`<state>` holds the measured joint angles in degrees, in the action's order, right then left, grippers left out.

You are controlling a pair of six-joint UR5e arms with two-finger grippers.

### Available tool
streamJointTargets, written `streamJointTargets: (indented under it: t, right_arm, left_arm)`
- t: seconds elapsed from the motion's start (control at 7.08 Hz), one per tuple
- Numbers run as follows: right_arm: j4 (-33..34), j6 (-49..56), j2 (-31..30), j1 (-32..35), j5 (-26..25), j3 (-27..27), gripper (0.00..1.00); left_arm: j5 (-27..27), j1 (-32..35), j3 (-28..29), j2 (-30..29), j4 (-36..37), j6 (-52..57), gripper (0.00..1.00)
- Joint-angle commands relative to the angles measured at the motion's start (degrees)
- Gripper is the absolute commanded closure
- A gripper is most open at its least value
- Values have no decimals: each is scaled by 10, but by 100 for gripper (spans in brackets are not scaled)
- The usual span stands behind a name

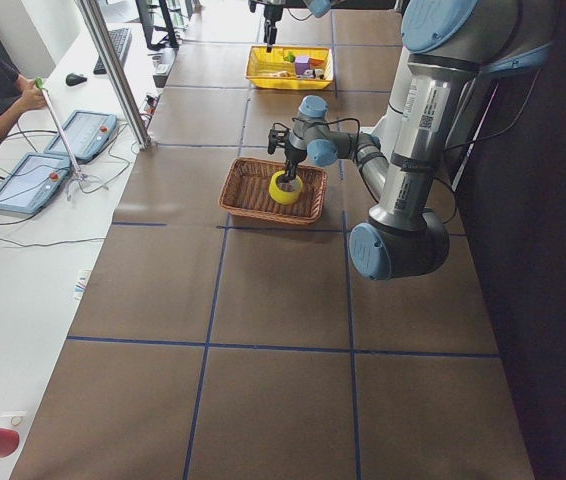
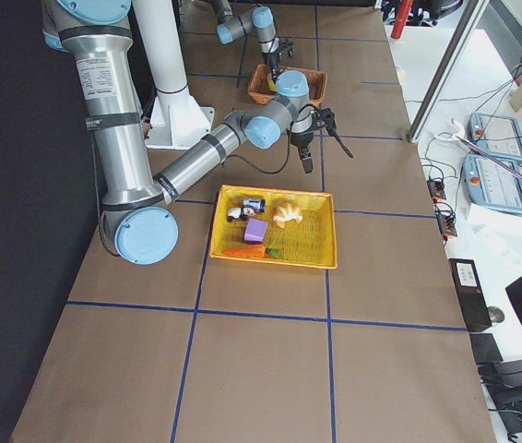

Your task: Move tape to another basket

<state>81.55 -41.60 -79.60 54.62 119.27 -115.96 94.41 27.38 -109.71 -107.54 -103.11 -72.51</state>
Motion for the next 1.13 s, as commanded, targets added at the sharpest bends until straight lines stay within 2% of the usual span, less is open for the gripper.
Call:
streamJointTargets:
  t: [0.0, 0.14, 0.42, 0.56, 0.71, 0.99]
  right_arm:
    - [-2, 10, -8, 12, 8, -1, 0]
    - [-2, 11, -9, 20, 11, -1, 0]
    - [2, 55, -18, 41, 19, 1, 0]
    - [3, 63, -22, 52, 29, 6, 0]
    - [3, 102, -30, 68, 41, 19, 0]
    - [4, 218, -56, 124, 47, 55, 0]
  left_arm:
    - [-4, 3, 8, -1, 0, 5, 79]
    - [-12, 6, 12, 0, 1, 6, 1]
    - [-9, 20, 4, -1, 25, 17, 0]
    - [1, 35, -2, -12, 63, 58, 0]
    - [38, 67, -18, -17, 101, 89, 0]
    - [164, 168, -44, -9, 135, 186, 0]
